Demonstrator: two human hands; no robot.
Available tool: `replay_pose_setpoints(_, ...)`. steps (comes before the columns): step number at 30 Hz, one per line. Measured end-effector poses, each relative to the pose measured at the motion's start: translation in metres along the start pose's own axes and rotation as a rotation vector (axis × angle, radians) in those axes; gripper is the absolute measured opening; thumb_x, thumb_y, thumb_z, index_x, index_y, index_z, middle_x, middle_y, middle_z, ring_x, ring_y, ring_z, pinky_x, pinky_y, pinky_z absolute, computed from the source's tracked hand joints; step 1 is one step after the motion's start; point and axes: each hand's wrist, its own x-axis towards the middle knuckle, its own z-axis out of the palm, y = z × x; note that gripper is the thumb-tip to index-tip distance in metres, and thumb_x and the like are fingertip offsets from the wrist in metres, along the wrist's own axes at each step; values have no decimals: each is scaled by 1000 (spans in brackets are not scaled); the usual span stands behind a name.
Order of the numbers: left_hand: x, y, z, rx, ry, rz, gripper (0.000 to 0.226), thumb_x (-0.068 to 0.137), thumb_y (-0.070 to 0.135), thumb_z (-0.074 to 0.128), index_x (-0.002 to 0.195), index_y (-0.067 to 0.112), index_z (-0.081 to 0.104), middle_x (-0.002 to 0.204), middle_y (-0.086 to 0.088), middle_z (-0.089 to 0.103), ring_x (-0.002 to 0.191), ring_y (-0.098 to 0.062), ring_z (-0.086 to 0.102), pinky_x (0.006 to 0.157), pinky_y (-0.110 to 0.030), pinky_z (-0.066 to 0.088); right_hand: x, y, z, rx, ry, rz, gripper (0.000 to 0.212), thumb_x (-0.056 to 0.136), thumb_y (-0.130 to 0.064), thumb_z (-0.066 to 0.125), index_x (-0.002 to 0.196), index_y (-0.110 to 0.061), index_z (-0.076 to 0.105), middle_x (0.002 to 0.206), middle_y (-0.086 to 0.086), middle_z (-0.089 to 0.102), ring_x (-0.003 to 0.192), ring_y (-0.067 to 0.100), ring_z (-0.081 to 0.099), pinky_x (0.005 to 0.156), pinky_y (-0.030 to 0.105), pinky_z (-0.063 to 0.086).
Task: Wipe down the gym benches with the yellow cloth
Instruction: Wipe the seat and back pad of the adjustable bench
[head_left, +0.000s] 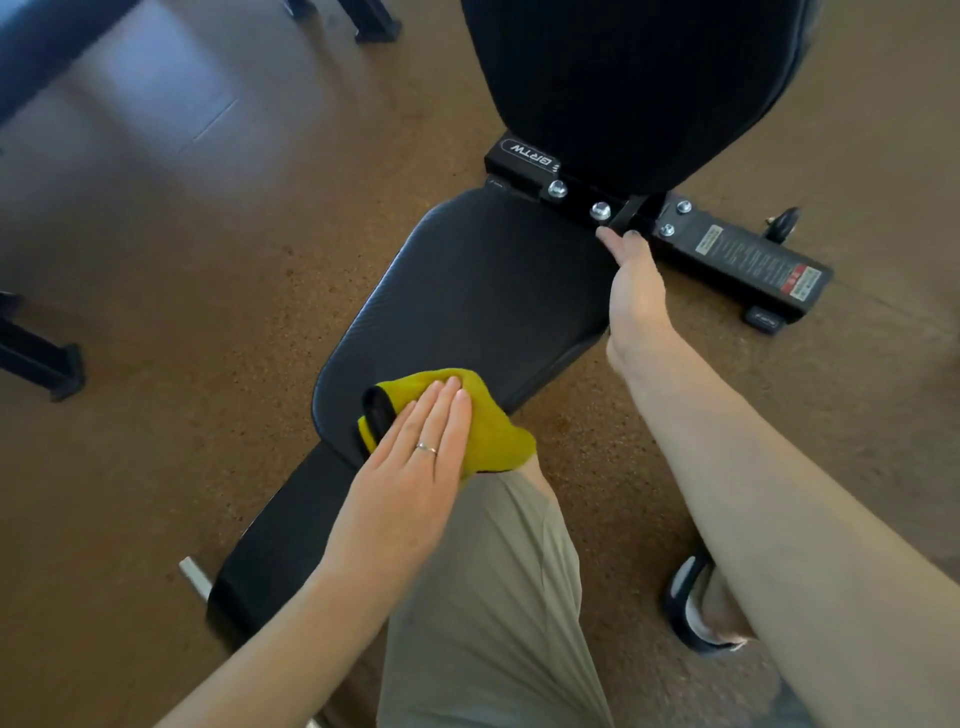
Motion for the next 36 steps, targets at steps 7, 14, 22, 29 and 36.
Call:
replay_pose_setpoints(7, 83, 37, 11, 48, 20, -10, 60, 98, 3, 64, 148, -13, 36, 152, -32, 41, 143, -41, 42, 118, -49, 37, 5, 4, -12, 198, -53, 70, 49, 102, -53, 33, 134, -33, 64, 155, -4, 46, 141, 17, 41, 122, 43, 25)
replay_pose_setpoints(14, 181, 82, 16, -25, 52, -5, 65, 102, 12, 55, 154, -10, 24, 158, -32, 30, 149, -41, 31, 123, -47, 23, 21, 15, -50, 358, -170, 138, 51, 107, -46, 31, 126, -20, 71, 127, -1, 69, 125, 20, 61, 113, 47, 43)
replay_pose_setpoints(22, 104, 49, -10, 64, -111, 131, 70, 103, 5, 43, 157, -8, 0, 166, -28, 2, 155, -40, 8, 121, -43, 0, -2, 13, -31, 330, -147, 157, 30, 104, -35, 50, 126, -26, 67, 115, -3, 73, 110, 21, 68, 102, 43, 53)
replay_pose_setpoints(29, 132, 56, 8, 36, 6, 8, 62, 96, 7, 63, 148, -12, 36, 153, -33, 39, 144, -44, 40, 119, -47, 30, 3, 23, -35, 376, -180, 217, 49, 105, -54, 34, 142, -32, 57, 143, -3, 60, 132, 21, 55, 117, 48, 39)
replay_pose_setpoints(36, 218, 98, 16, 18, -15, -45, 52, 103, 12, 40, 150, -8, 29, 158, -33, 28, 152, -42, 24, 125, -48, 22, 10, 23, -50, 481, -208, 206, 50, 100, -64, 35, 141, -42, 55, 140, -1, 62, 128, 21, 58, 112, 51, 41)
